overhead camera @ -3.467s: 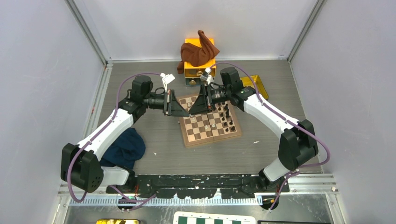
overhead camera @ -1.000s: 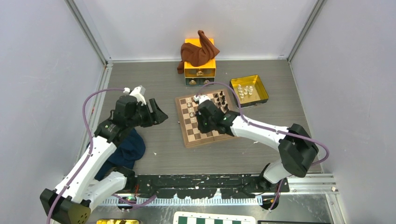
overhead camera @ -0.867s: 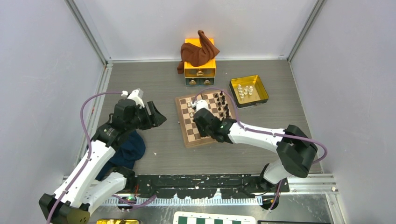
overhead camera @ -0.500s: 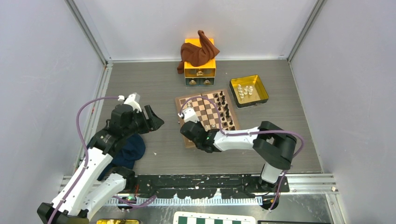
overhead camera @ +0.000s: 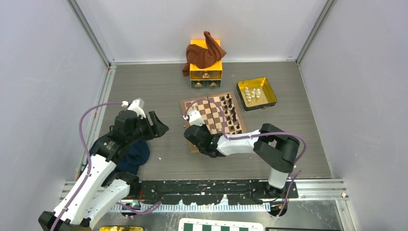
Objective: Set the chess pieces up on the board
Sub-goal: Place the chess piece on the chessboard.
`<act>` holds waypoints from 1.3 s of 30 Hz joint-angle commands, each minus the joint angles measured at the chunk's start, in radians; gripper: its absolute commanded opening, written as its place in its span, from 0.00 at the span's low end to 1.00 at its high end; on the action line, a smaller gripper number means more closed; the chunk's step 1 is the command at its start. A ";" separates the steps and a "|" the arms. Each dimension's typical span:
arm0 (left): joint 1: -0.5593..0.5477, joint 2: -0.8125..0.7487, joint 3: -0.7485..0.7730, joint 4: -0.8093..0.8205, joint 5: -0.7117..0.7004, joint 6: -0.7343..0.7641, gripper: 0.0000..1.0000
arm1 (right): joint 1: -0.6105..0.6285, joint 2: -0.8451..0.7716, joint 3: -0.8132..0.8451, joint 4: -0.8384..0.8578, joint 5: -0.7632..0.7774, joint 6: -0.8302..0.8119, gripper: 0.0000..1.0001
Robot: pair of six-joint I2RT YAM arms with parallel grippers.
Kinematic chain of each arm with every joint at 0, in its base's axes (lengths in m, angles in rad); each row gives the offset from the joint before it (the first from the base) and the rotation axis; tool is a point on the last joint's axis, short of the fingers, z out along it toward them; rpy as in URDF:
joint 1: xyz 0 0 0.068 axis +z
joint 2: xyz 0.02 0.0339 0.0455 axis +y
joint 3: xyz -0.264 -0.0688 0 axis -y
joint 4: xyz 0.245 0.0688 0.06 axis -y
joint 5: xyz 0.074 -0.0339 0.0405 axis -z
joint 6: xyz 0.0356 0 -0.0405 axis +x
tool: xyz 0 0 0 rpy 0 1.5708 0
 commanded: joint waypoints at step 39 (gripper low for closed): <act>0.004 0.018 -0.020 0.033 0.000 -0.009 0.68 | -0.057 -0.026 0.122 -0.174 -0.069 0.170 0.01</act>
